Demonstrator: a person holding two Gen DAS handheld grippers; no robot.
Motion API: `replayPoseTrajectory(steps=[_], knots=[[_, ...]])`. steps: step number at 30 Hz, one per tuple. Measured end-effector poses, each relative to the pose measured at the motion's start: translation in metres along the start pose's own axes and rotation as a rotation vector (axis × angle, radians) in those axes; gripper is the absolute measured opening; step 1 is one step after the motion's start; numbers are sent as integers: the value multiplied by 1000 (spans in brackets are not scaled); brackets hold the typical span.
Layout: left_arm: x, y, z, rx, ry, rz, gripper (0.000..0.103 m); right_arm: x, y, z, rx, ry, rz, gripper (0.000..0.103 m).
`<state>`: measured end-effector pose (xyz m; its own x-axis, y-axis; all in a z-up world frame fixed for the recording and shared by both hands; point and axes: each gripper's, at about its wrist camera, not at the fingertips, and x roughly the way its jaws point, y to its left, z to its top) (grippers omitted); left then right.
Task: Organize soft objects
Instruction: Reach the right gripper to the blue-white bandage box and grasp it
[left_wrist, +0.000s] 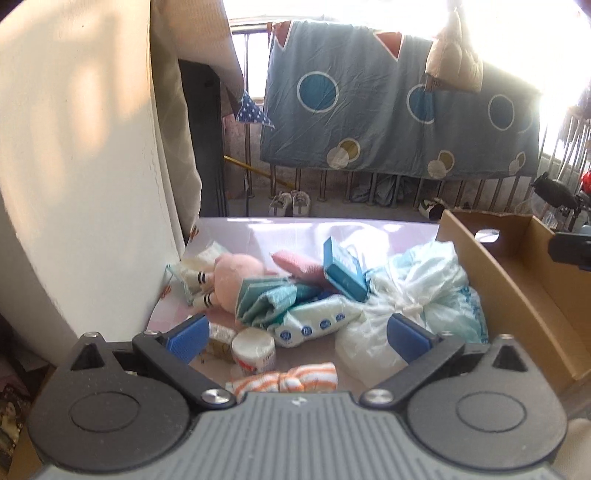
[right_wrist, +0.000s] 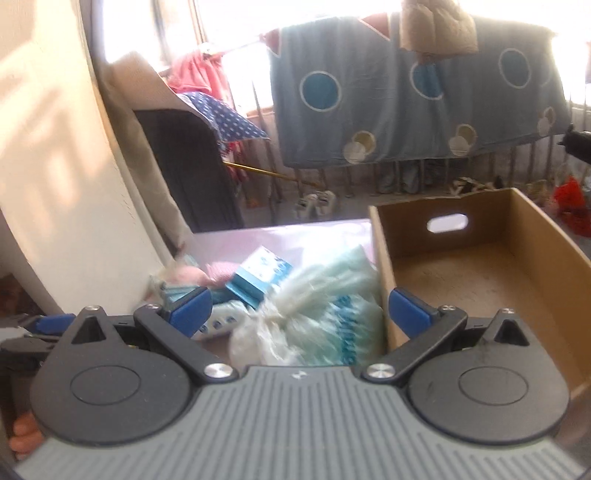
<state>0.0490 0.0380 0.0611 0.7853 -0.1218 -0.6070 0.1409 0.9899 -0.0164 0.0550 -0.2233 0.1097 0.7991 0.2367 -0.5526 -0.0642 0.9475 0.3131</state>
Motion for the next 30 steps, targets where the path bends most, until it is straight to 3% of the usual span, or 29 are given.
replayPoseTrajectory(steps=[4,8,11,14,16,18,24,27,30], knots=[[27,-3,29,61,-20,-30,103,60,-6,48,81,70,139,102],[72,-14,51,140,21,-15,100,144,-18,80,194,192,226,102],[117,-17,61,143,84,-28,91,211,-27,88,282,293,257,101],[158,-16,66,126,142,-58,74,281,-39,81,377,412,259,89],[184,-16,70,119,186,-79,65,319,-47,72,432,488,243,74],[207,-18,72,115,225,-95,59,355,-52,62,473,549,230,65],[265,-21,72,79,355,-122,41,418,-68,34,578,652,188,65],[281,-22,72,72,379,-136,40,432,-72,26,634,696,212,65],[288,-25,72,92,391,-132,40,444,-65,22,608,740,204,65]])
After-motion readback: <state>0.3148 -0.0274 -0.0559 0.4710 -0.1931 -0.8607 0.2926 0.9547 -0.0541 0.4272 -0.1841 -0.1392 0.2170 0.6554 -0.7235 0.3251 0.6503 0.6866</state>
